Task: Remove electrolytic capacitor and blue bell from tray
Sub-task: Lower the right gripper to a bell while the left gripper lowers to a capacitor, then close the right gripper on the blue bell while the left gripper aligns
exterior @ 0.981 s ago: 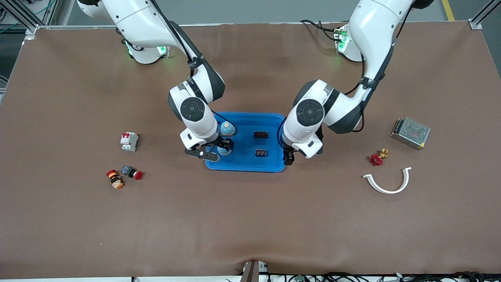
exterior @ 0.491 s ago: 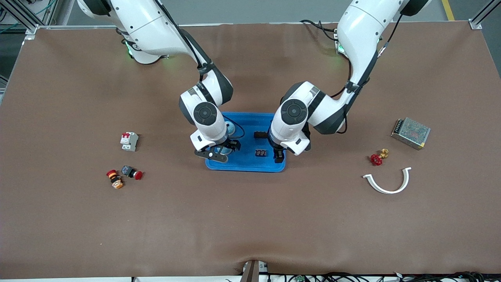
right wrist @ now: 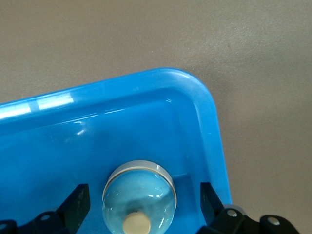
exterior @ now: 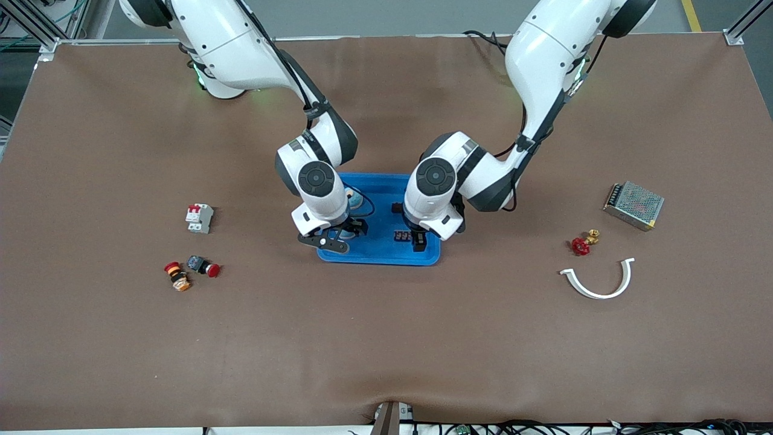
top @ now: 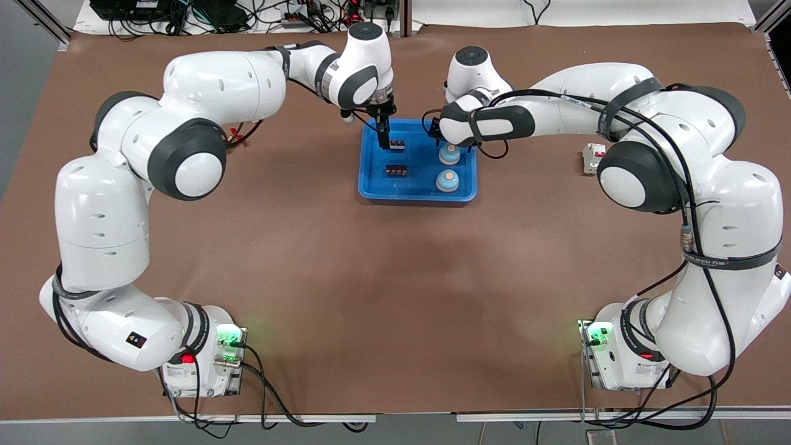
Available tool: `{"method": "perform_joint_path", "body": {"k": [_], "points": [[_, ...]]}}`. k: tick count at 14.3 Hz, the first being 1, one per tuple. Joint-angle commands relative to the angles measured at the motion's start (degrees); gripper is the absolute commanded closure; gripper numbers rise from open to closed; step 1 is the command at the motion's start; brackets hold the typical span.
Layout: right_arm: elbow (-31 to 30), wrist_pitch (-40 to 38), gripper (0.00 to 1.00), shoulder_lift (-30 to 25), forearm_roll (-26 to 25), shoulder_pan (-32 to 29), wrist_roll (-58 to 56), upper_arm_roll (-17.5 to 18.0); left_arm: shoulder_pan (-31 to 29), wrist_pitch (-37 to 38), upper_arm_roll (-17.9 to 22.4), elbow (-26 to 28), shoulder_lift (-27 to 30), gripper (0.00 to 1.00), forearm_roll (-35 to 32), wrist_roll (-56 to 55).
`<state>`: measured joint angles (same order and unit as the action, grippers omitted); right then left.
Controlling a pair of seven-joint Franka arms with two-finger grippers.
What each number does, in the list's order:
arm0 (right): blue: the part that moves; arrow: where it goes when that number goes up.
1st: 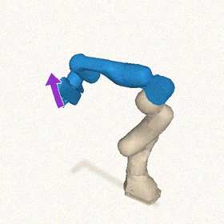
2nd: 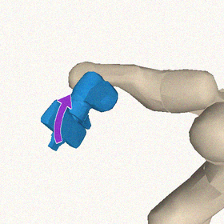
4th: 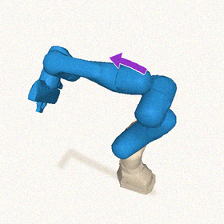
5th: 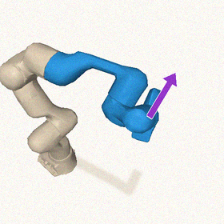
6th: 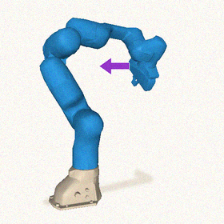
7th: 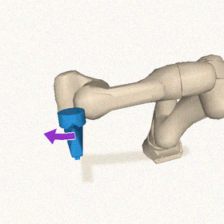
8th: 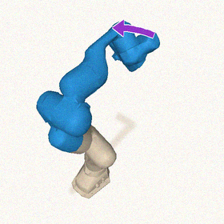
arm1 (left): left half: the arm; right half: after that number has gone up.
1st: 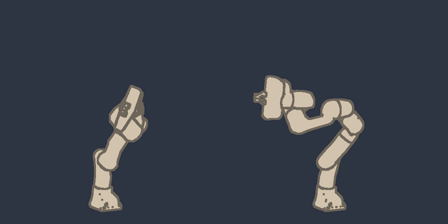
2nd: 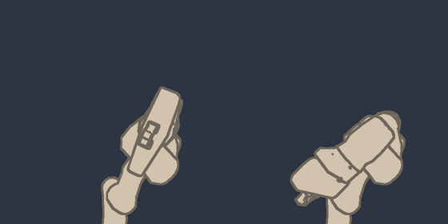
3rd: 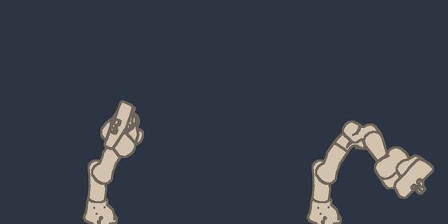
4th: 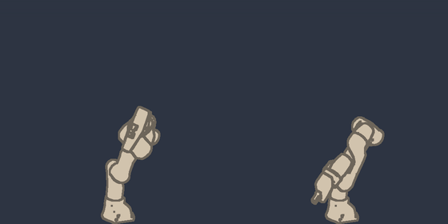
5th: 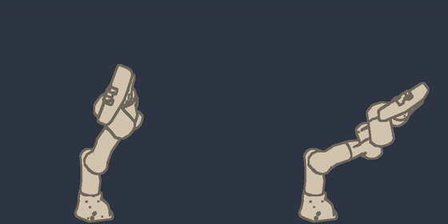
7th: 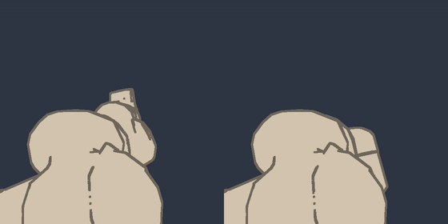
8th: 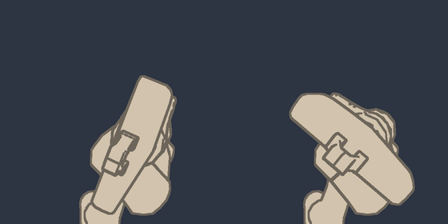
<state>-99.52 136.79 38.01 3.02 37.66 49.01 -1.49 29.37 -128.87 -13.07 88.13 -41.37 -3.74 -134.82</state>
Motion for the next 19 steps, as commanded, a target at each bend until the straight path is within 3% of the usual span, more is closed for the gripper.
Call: {"method": "perform_joint_path", "body": {"k": [1,10,16,17,19], "points": [[0.9,1.0,0.00,0.8,-1.2,0.4,1.3,0.0,1.4,-1.9,0.8,-1.7,-1.7,0.00,-1.4,-1.5],[1.1,2.0,0.00,2.2,-1.3,0.8,1.7,0.1,2.5,-5.0,0.8,-5.2,-7.2,0.00,-5.9,-3.8],[1.0,2.1,0.00,2.2,-1.3,0.8,1.7,0.0,3.1,-6.4,0.8,-5.3,-8.0,0.00,-7.3,-3.5],[1.0,2.1,0.03,2.2,-1.3,0.8,1.7,0.1,3.1,-6.7,0.8,-5.3,-8.0,0.00,-7.5,-3.3],[1.1,2.1,0.20,2.2,-1.3,0.8,1.7,0.0,3.3,-6.7,0.8,-5.3,-8.3,0.00,-8.2,-3.6]]}}
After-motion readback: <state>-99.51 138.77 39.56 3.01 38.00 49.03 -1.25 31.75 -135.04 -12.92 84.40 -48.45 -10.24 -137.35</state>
